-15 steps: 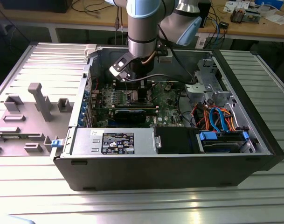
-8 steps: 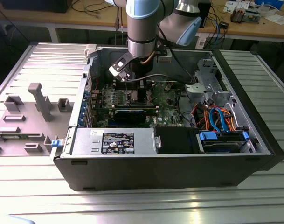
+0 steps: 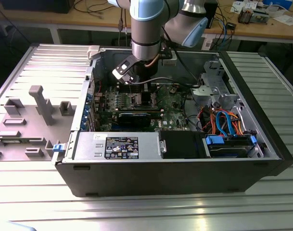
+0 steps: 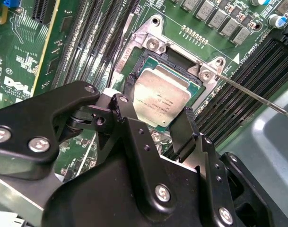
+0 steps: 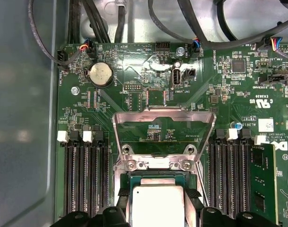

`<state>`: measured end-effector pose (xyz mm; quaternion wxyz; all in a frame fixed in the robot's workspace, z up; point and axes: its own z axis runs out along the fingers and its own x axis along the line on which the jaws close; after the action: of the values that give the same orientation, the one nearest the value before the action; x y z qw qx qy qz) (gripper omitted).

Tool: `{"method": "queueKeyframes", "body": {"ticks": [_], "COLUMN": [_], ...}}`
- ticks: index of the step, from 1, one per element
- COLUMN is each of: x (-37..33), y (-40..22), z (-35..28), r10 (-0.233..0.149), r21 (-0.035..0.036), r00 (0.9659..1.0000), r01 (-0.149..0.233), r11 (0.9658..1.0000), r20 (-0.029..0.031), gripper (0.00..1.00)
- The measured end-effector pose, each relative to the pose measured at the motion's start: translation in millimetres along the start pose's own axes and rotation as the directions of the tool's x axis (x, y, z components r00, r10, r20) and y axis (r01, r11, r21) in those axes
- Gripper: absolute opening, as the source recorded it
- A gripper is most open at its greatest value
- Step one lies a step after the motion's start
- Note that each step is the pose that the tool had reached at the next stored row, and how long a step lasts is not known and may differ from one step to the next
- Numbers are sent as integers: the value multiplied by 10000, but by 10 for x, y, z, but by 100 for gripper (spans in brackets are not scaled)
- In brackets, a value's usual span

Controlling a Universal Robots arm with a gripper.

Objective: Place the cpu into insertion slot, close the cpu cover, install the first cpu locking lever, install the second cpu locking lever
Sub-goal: 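Place the cpu into insertion slot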

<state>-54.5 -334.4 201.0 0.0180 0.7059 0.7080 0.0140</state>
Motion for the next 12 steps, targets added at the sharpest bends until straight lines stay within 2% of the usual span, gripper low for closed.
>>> {"method": "queueKeyframes", "body": {"ticks": [5, 7, 8, 12], "x": [1, 1, 0, -1], "y": [0, 0, 0, 0], "z": [4, 5, 5, 8], "r10": [0, 0, 0, 1], "r21": [-1, -2, -2, -3], "r00": [10000, 10000, 10000, 10000], "r01": [0, 0, 0, -1], "r11": [10000, 10000, 10000, 10000], "r20": [-3, -3, -1, 4], "gripper": [54, 56, 62, 62]}}
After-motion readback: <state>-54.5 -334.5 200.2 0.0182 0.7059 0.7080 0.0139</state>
